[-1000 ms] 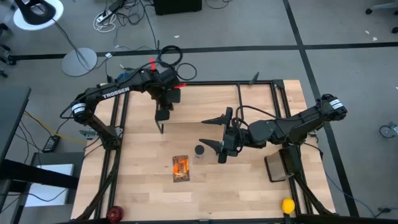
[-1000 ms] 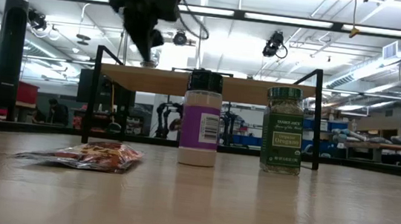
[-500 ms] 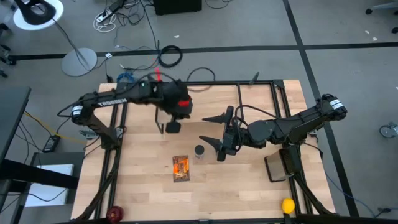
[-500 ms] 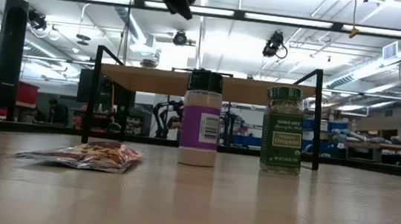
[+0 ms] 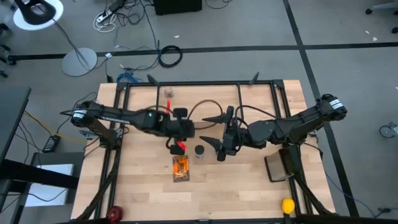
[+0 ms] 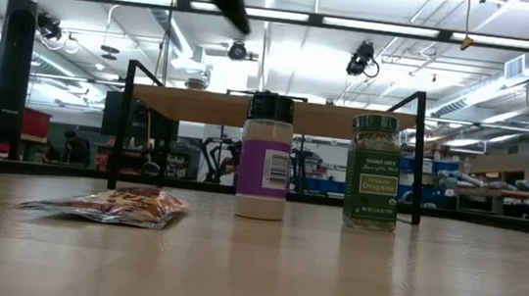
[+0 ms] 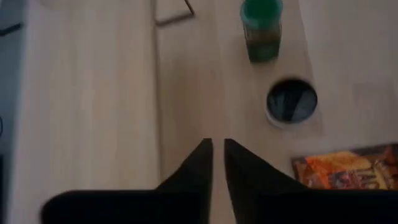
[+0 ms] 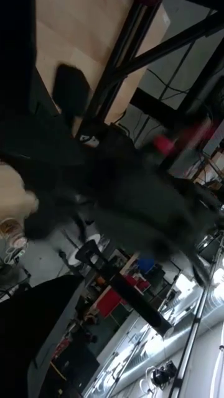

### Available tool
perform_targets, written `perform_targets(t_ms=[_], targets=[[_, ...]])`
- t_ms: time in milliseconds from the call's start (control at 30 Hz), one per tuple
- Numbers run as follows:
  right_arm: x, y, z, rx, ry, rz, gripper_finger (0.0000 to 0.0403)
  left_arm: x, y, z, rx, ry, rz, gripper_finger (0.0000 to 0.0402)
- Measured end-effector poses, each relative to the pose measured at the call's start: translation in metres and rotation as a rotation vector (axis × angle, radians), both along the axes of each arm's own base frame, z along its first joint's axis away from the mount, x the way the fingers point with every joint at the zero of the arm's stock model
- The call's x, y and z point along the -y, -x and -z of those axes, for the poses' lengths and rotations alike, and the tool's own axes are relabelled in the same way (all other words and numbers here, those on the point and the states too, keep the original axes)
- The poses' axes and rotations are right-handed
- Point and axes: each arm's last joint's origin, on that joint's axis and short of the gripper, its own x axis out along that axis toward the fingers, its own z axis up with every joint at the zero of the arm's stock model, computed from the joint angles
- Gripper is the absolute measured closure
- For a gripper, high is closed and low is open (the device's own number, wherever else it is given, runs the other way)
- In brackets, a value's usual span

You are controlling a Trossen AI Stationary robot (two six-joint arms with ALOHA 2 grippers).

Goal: Shelf spices
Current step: Put the brown seasoning pack on the shelf

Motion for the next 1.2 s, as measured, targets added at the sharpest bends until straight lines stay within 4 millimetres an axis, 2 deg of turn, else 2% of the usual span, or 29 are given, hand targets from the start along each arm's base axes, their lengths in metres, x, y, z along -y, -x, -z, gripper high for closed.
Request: perform_targets(t_ms=[200, 333, 433, 667, 1000, 1200], targets=[[-0.005, 0.002, -0.001, 0.003, 0.017, -0.011, 0.0099, 0.011, 0.007, 0.039, -0.062, 0.022, -0.087, 0.0255], [-0.006, 0.002, -0.001, 0.008, 0.022, -0.006, 0.0099, 0.022, 0.011, 0.050, -0.073, 0.095, -0.104, 0.0201], [-0.006, 0.002, -0.001, 0.008, 0.022, -0.004, 0.0099, 0.031, 0.013, 0.055, -0.073, 0.131, -0.102, 0.0176], [-0.008, 0.003, -0.002, 0.011, 0.022, -0.004, 0.0099, 0.044, 0.018, 0.062, -0.083, 0.208, -0.124, 0.0170], [-0.014, 0.007, -0.003, 0.013, 0.064, 0.026, 0.0099, 0.088, 0.040, 0.086, -0.184, 0.296, 0.033, 0.0174], [-0.014, 0.007, -0.006, 0.039, 0.057, 0.027, 0.0099, 0.105, 0.045, 0.106, -0.101, 0.334, 0.087, 0.0174]])
